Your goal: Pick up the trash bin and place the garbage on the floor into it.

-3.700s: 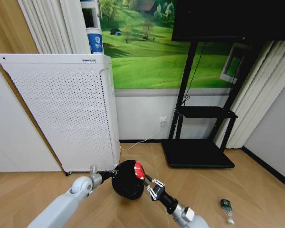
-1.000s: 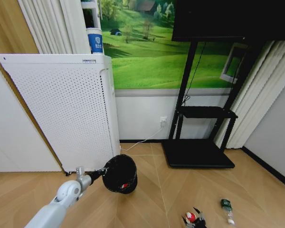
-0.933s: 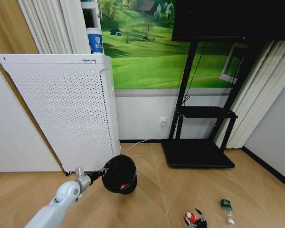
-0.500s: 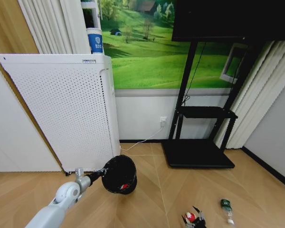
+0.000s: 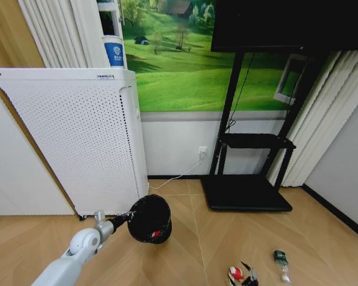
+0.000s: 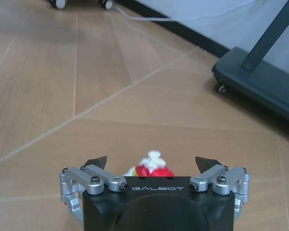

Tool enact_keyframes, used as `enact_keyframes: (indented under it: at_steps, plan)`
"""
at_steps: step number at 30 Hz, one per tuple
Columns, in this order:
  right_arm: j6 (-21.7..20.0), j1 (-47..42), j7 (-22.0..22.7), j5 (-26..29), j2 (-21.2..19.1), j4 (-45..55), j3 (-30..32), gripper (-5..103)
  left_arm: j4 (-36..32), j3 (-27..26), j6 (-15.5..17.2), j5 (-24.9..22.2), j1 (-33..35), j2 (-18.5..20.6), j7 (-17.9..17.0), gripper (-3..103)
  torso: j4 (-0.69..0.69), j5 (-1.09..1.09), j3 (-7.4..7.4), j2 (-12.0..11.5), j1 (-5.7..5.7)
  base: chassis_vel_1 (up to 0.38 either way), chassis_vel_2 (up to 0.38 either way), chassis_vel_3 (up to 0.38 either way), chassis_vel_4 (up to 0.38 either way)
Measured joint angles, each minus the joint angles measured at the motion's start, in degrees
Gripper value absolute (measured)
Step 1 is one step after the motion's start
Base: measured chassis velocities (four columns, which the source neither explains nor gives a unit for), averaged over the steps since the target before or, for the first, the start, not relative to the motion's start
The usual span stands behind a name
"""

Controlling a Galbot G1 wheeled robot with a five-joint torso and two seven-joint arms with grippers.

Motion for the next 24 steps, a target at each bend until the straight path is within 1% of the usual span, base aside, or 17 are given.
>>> enact_keyframes:
  at_steps: [4,7,15,16,17,18,21,22,24]
  plan:
    - [-0.14,2.36,-0.83,-0.84,0.62,-3.52,-0.62,100,-0.14,-0.18,-0.02,0.0,0.38,-0.02,0.02,4,0.0,0.0,0.0,0.0,0.0,0.0,0.0,0.0,0.0]
    - [-1.06,6.4,-2.1,-2.03,1.74,-8.24,-1.33,100,-0.24,-0.69,-0.14,0.09,1.16,-0.07,0.19,4,0.02,0.01,0.0,0.0,0.0,0.0,0.0,0.0,0.0]
    - [-2.18,8.99,-2.97,-2.32,2.08,-10.68,-1.65,100,-0.52,-1.24,-0.33,0.38,1.92,-0.21,0.55,4,0.01,-0.01,0.0,0.0,0.0,0.0,0.0,0.0,0.0]
    - [-2.24,9.02,-3.15,-2.36,2.11,-10.8,-1.65,101,-0.52,-1.26,-0.35,0.39,1.93,-0.23,0.59,4,0.01,-0.01,0.0,0.0,0.0,0.0,0.0,0.0,0.0]
    - [-2.24,8.95,-3.68,-2.46,2.15,-10.89,-1.6,97,-0.52,-1.28,-0.39,0.4,1.93,-0.23,0.62,4,0.0,0.0,0.0,0.0,0.0,0.0,0.0,0.0,0.0]
    - [-2.24,8.95,-3.68,-2.46,2.15,-10.89,-1.6,97,-0.52,-1.28,-0.39,0.4,1.93,-0.23,0.62,4,0.0,0.0,0.0,0.0,0.0,0.0,0.0,0.0,0.0]
    - [-2.1,8.16,-3.97,-2.57,2.19,-10.27,-1.28,82,-0.37,-1.26,-0.5,0.45,1.89,-0.21,0.68,4,0.0,-0.01,0.0,0.0,0.0,0.0,0.0,0.0,0.0]
    - [-2.1,8.16,-3.97,-2.57,2.19,-10.27,-1.28,82,-0.37,-1.26,-0.5,0.45,1.89,-0.21,0.68,4,0.0,-0.01,0.0,0.0,0.0,0.0,0.0,0.0,0.0]
    - [-2.0,7.78,-3.96,-2.58,2.32,-9.9,-1.16,71,-0.2,-1.08,-0.58,0.55,1.77,-0.21,0.7,4,0.0,0.0,0.0,0.0,0.0,0.0,0.0,0.0,0.0]
